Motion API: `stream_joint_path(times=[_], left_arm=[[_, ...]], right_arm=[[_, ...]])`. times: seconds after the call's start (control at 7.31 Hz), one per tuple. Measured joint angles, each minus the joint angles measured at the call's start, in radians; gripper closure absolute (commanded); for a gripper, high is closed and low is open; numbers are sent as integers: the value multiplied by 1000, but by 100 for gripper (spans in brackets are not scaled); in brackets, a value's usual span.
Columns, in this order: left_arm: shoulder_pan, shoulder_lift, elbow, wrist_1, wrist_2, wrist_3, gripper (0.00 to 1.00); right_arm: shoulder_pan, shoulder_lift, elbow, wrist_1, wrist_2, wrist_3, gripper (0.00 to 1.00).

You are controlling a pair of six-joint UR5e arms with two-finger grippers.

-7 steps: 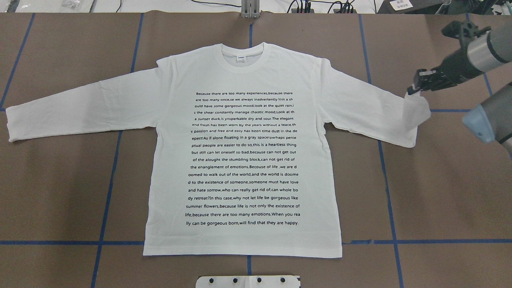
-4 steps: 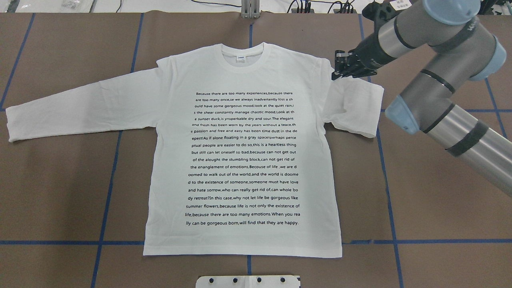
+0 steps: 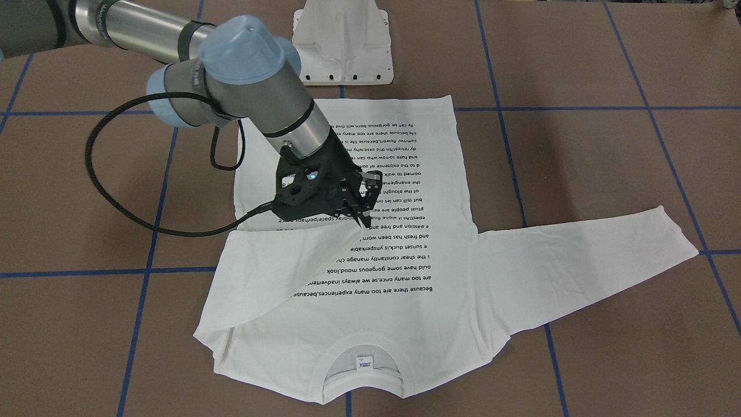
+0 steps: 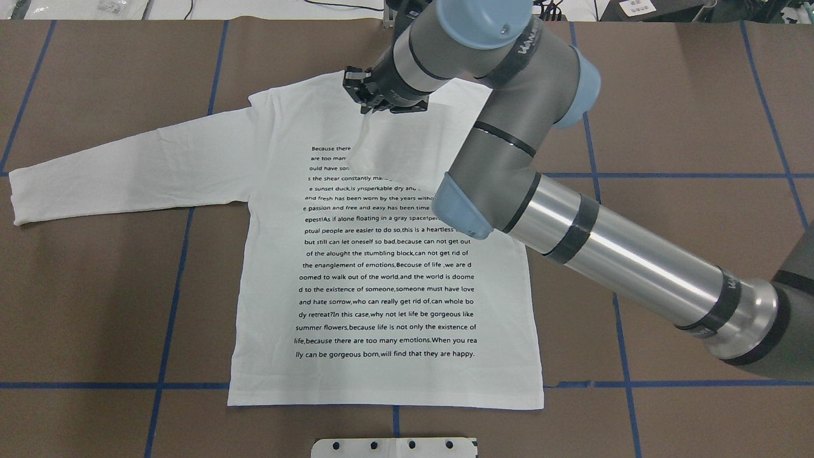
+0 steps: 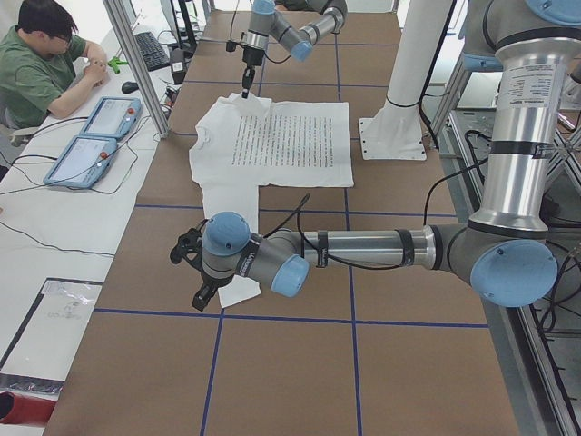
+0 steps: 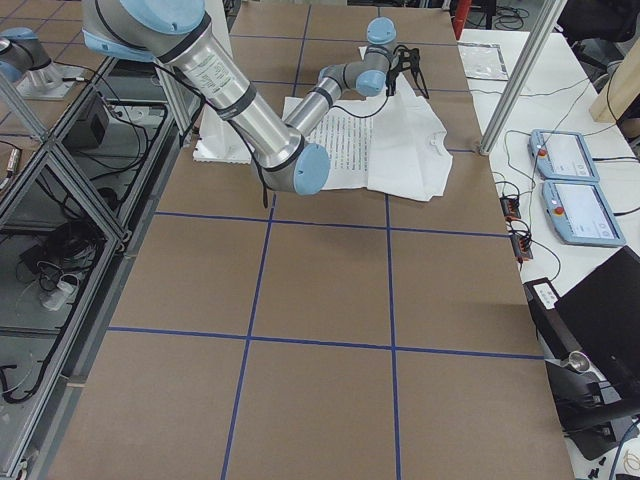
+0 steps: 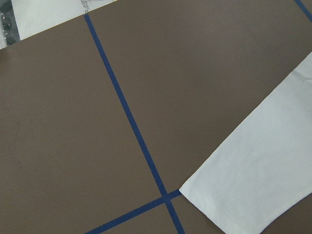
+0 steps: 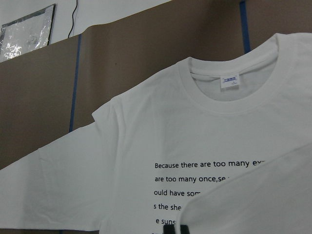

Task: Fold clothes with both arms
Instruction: 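Carry the sleeve across the shirt body with the right gripper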

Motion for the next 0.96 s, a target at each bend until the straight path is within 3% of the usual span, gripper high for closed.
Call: stream_joint_path(times=[0.27, 0.96], left_arm=[[-1, 1, 0, 1, 1, -1, 0], [-2, 1, 2, 1, 2, -2, 0]], right_arm=[[-79, 85, -120, 0, -81, -7, 100], [-176, 165, -223, 5, -160, -22, 100]])
